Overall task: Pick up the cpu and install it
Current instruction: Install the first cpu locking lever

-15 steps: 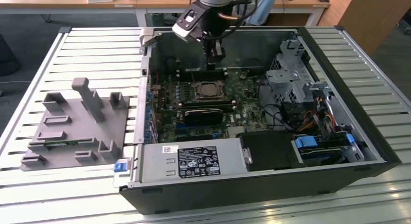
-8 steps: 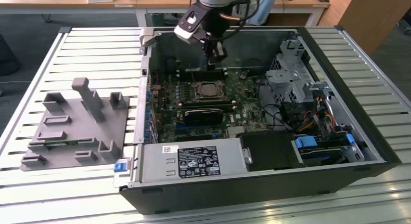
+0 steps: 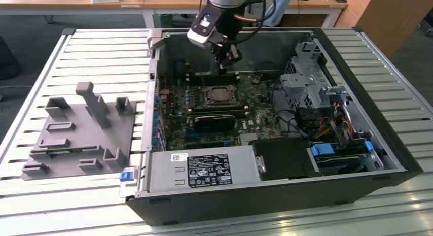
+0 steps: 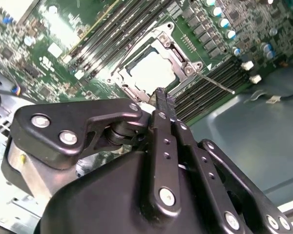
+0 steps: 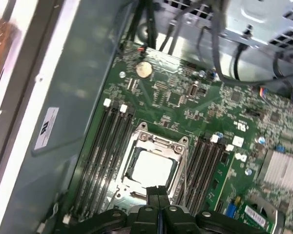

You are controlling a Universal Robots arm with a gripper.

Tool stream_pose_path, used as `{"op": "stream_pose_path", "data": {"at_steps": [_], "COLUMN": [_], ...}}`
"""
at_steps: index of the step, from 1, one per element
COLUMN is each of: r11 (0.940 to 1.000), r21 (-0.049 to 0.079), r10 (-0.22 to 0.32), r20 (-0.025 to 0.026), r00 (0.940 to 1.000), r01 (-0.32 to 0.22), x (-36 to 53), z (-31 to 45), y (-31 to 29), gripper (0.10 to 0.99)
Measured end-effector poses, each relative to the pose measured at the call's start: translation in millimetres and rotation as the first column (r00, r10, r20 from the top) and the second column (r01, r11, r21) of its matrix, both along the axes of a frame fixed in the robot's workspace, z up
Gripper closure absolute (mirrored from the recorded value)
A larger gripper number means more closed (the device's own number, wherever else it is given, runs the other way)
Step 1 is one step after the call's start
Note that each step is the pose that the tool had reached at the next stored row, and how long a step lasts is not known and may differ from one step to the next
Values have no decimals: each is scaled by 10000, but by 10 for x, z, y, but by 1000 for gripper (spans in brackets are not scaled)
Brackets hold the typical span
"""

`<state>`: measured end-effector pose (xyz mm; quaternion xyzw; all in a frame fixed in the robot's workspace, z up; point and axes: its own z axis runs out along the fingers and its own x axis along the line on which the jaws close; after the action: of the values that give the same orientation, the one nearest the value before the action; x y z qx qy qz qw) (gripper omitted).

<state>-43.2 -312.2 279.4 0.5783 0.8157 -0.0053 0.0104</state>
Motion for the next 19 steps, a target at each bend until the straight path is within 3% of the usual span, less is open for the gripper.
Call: {"op": "stream_pose_path", "data": {"at_steps": [7, 17, 19], "r11": [9943, 9790, 9731], "r21": [0, -21, -28], "r10": [1067, 2038, 2304], "r20": [1, -3, -7], "r00": [9943, 9790, 9731], "r01": [-1067, -2038, -2304], "x": [-1, -1, -2], "z": [-1, -1, 0], "y": [0, -2, -2], "gripper": [980, 980, 980]}}
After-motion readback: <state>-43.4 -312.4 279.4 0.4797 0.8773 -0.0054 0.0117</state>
